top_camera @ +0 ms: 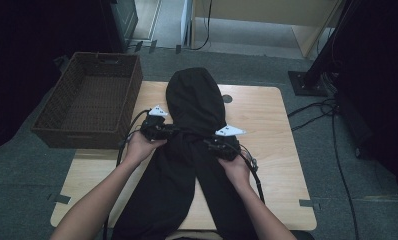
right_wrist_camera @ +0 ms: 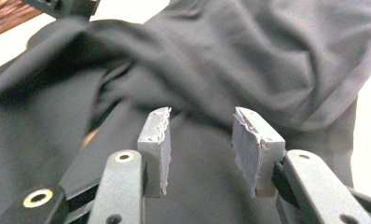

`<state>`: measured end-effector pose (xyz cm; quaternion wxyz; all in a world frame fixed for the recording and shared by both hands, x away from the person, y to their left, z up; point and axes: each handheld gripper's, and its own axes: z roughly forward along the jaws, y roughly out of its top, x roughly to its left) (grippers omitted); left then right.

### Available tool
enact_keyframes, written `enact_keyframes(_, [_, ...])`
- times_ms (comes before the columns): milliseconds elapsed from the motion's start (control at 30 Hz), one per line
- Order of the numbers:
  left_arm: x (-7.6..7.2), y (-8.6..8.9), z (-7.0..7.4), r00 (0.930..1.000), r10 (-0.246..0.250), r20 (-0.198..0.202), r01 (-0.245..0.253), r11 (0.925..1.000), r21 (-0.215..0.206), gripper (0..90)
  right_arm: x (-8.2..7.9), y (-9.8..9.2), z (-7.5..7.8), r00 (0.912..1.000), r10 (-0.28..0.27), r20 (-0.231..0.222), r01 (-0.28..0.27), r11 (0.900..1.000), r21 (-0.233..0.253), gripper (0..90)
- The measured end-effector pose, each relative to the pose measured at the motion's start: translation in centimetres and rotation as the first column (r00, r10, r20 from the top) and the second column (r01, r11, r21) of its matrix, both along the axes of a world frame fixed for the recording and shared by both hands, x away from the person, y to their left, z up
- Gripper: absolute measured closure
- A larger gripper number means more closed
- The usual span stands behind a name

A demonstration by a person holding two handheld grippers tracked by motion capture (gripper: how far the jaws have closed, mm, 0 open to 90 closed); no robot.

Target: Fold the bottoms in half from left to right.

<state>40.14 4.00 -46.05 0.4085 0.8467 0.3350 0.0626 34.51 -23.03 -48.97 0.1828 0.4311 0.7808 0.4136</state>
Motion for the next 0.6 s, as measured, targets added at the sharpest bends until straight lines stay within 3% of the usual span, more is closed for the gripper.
enact_keyframes(33, [-0.5,0.0,-0.2,1.0,-0.009,0.0,0.009,1.0,-0.001,67.3,-1.1,0.2,-0.3,0.9998,0.017,0.005,-0.017,1.0,-0.018,57.4])
enact_keyframes(100, [-1.9,-0.1,-0.9,0.9996,-0.028,-0.011,0.028,0.9996,0.011,67.3,-1.7,0.4,-0.5,0.9996,0.028,0.006,-0.028,0.999,-0.027,57.4])
enact_keyframes(200, [-3.1,-0.7,-2.2,0.9982,-0.057,-0.02,0.058,0.9968,0.055,66.8,-3.4,0.9,-1.7,0.9986,0.044,-0.029,-0.045,0.998,-0.041,57.4])
enact_keyframes(367, [-3.1,-1.5,-3.7,0.9975,-0.059,-0.041,0.062,0.9941,0.089,66.2,-4.0,1.1,-2.8,0.9973,0.043,-0.059,-0.046,0.998,-0.051,52.6])
enact_keyframes(467, [-2.9,-2.0,-4.2,0.9974,-0.067,-0.029,0.069,0.9916,0.109,66.0,-4.0,1.2,-3.1,0.9985,0.037,-0.041,-0.039,0.998,-0.058,52.4])
enact_keyframes(600, [-2.1,-2.2,-4.8,0.9982,-0.059,-0.007,0.059,0.9947,0.084,66.7,-3.4,1.4,-3.2,0.9993,0.022,-0.029,-0.023,0.998,-0.063,54.8])
